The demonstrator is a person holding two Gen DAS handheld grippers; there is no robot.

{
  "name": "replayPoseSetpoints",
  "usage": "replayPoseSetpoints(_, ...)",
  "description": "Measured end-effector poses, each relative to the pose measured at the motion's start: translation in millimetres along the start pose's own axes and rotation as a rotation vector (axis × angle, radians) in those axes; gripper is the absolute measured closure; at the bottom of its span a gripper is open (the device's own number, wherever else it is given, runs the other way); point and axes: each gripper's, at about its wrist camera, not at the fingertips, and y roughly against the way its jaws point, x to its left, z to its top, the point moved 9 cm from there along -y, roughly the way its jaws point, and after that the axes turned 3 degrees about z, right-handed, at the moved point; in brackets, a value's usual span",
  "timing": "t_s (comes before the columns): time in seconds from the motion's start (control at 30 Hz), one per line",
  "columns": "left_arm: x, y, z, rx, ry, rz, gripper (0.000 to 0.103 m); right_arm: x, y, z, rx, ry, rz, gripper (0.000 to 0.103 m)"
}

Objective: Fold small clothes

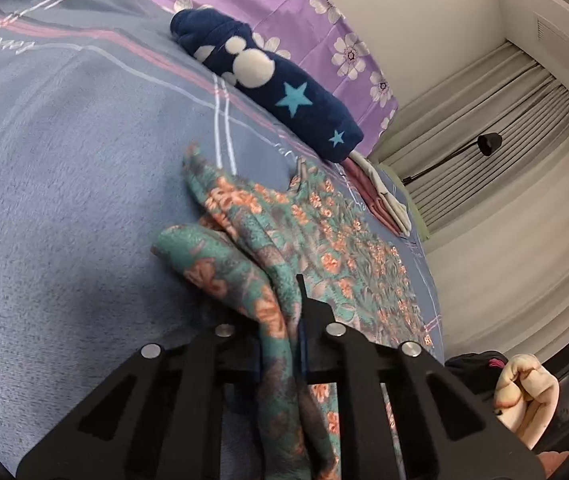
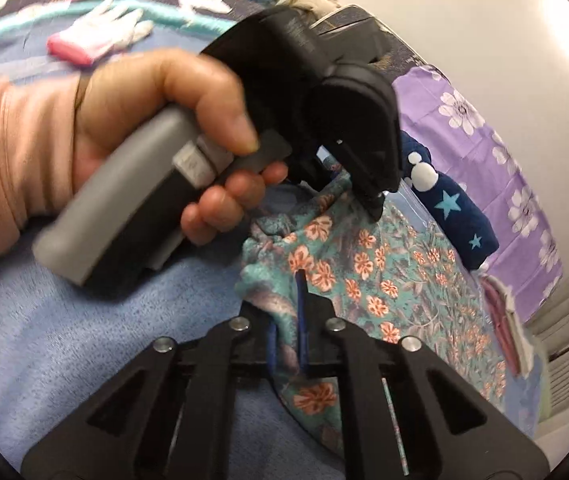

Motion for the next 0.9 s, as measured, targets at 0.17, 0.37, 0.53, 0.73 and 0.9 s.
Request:
replayPoseSetpoints(0.17,-19.7,0.6,9.1,-0.007,-0.016,0.021,0.091,-23.8,15.6,2.8,-0.038,-0.102,0.040,0.097)
replayPoseSetpoints(0.37,-57.3,-4.1,20.3,-0.006,-0.066,0.051,0.091,-66.1,39.3,-2.3,-0.087,-0.230,0.060,0.097)
replayPoseSetpoints(0.53,-89.6,-18.5,25.0,0.018,-0.108,0.072,0.091,-103.3,55.6,-19.1,-0.122,-0.364,0.102,0.097)
replayPoseSetpoints(0.73,-126.0,-49.0,21.3,0.050,-0.158,0.116,0.091,-143.5,65.8,-50.0,-0.138,-0.500,0.128,0.097)
replayPoseSetpoints(0.9,-155.7,-80.3,16.9,0.085,-0.197,0.149,0.091,-180.9,74.0,-83.9,-0.155,-0.626,0.141,0.097)
